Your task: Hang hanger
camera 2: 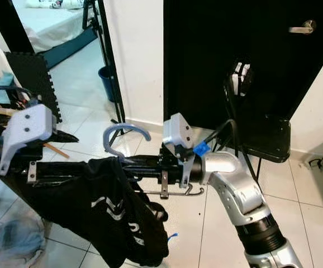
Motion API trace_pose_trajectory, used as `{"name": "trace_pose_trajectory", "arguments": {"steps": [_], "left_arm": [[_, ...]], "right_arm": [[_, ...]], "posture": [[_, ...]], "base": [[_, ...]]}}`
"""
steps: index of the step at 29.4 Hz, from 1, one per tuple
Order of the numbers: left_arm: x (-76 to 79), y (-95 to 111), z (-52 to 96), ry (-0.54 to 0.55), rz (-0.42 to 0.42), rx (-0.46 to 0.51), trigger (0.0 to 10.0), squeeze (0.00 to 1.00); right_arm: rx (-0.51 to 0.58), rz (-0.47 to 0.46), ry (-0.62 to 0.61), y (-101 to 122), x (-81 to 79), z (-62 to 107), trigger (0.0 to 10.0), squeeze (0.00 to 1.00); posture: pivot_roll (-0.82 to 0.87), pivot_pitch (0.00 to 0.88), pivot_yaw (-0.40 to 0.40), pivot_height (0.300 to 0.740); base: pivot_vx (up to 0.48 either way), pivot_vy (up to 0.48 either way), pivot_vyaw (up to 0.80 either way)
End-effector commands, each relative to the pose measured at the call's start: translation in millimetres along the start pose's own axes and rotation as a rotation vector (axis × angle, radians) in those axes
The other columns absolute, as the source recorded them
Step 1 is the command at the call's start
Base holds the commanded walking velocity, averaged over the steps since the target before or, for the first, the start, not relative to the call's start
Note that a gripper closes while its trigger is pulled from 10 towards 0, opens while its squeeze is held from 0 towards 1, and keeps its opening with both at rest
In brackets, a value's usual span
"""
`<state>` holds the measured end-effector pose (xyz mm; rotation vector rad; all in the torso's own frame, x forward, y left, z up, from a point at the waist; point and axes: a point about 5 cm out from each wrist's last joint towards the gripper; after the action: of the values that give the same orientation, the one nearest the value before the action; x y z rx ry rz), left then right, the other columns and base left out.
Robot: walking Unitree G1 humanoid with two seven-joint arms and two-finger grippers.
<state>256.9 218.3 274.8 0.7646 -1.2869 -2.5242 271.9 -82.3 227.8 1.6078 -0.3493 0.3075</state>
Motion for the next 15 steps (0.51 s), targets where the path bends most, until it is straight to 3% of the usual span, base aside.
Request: {"name": "trace_pose_trajectory", "arguments": {"steps": [1,2,3,4,15], "left_arm": [[2.7,-8,-3.8,-0.013,0.001,-0.049,10.0,0.00],[5.1,-11,-7.8,-0.024,0.001,-0.059,8.2,0.00],[5.1,-11,-7.8,-0.024,0.001,-0.059,8.2,0.00],[6.8,-13,-11.3,-0.032,0.001,-0.059,0.0,0.00],[10.3,-12,-22.5,-0.057,-0.022,-0.031,0.0,0.00]], "right_arm": [[0.062,0.030,0.031,12,-2.2,-5.3,10.0,0.00],[0.070,0.029,0.034,13,-2.2,-6.2,10.0,0.00],[0.070,0.029,0.034,13,-2.2,-6.2,10.0,0.00],[0.078,0.029,0.035,14,-2.0,-6.8,10.0,0.00],[0.116,0.019,0.010,21,-1.0,-7.7,10.0,0.00]], "posture": [[0.01,0.062,-0.001,0.740],[0.00,0.062,-0.002,0.740],[0.00,0.062,-0.002,0.740],[0.00,0.063,-0.001,0.740],[0.00,0.062,0.005,0.740]], "base": [[0.000,0.000,0.00],[0.000,0.000,0.00],[0.000,0.000,0.00],[0.000,0.000,0.00],[0.000,0.000,0.00]]}}
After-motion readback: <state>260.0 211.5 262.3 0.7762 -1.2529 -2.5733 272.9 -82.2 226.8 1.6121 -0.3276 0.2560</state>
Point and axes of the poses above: a point about 5 cm out from each wrist's last joint towards the gripper, its own z axis pointing back from the gripper into the wrist, its own y axis along the axis of the wrist's last joint, x = y × z, and after that the axes turned 13 degrees about z, right-handed
